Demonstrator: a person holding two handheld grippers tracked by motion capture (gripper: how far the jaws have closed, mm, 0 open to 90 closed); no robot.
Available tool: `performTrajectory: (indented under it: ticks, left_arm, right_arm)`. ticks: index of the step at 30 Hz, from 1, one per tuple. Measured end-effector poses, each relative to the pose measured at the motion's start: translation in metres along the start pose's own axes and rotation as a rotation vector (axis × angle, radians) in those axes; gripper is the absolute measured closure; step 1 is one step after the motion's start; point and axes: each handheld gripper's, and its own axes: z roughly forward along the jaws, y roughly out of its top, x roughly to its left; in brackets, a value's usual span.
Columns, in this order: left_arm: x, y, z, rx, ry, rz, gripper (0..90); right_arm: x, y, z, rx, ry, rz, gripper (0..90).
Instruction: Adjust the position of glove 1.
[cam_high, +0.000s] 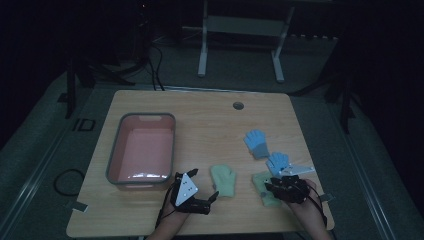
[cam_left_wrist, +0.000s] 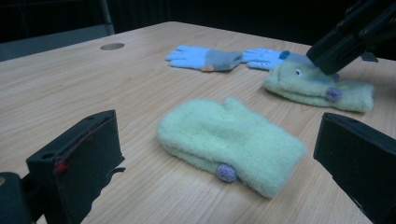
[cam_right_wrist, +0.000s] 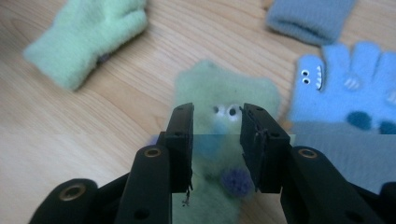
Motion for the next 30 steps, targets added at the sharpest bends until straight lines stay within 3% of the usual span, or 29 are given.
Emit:
performTrajectory:
  ticks: [2,8,10,17,21,22,30]
  left_arm:
    - [0.000,0.000,0.000,0.001,0.001,-0.001,1.0]
    - [0.000,0.000,0.000,0.000,0.003,-0.004,1.0]
    - [0.000,0.000,0.000,0.001,0.005,-0.004,1.0]
    - [0.000,0.000,0.000,0.001,0.012,-0.007,1.0]
    - [0.000,0.000,0.001,0.003,0.012,-0.011,1.0]
    - [0.000,0.000,0.001,0.003,0.013,-0.011,1.0]
    - [0.000,0.000,0.000,0.003,0.016,-0.015,1.0]
  right_arm:
    - [-0.001,-0.007,0.012,0.041,-0.013,0.006,66.5]
    - [0.000,-0.008,0.014,0.051,-0.018,0.056,84.6]
    - [0.001,-0.007,0.012,0.046,-0.023,0.078,86.9]
    - [0.009,0.018,-0.005,-0.034,-0.055,0.117,87.8]
    - [0.015,0.037,-0.012,-0.075,-0.080,0.097,87.8]
    - [0.017,0.044,-0.012,-0.097,-0.079,0.096,87.9]
    - [0.020,0.052,0.006,-0.090,-0.086,0.135,87.9]
